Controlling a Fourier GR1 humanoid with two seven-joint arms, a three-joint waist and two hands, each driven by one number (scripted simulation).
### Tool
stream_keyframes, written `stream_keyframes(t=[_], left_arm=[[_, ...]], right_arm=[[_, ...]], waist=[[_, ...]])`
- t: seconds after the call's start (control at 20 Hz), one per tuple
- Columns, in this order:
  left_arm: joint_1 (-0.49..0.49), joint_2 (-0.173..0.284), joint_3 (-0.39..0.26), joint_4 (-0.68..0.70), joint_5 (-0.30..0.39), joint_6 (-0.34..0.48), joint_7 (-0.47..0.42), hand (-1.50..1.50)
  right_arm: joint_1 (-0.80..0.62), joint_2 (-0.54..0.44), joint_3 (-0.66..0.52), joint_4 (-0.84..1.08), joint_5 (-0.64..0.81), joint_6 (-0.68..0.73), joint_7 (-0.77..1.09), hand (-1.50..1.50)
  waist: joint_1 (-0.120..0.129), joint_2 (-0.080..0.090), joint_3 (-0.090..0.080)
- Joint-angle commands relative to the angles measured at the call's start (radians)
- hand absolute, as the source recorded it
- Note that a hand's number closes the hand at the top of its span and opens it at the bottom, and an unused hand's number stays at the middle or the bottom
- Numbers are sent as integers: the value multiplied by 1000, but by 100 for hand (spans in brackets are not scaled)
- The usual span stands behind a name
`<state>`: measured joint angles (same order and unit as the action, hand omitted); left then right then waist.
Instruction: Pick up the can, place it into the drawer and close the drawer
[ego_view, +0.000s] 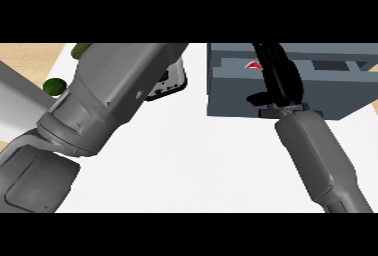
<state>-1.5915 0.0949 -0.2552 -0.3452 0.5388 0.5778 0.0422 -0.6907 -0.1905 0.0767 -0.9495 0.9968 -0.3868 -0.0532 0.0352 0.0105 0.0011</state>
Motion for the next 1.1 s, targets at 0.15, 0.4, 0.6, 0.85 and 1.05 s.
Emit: stream_keyframes(t=[0.15, 0.4, 0.6, 0.85, 1.05], left_arm=[[60, 60, -14, -87, -16, -25, 80, -150], [105, 85, -32, -182, -32, -27, 112, -150], [137, 124, -35, -220, -40, -41, 135, -150], [218, 139, -51, -308, -42, -53, 150, -150], [246, 191, -53, -358, -48, -74, 177, -150]], right_arm=[[-208, 33, -64, 258, 77, -163, 55, -150], [-296, 15, -110, 415, 73, -249, 2, -150], [-381, -12, -133, 500, 79, -278, -26, -150], [-475, -29, -159, 557, 76, -260, -9, -150], [-510, -1, -171, 586, 70, -274, -12, -150]], waist=[[37, -5, -1], [54, -3, 0], [56, 5, 0], [83, 5, -1], [79, 6, 0]])
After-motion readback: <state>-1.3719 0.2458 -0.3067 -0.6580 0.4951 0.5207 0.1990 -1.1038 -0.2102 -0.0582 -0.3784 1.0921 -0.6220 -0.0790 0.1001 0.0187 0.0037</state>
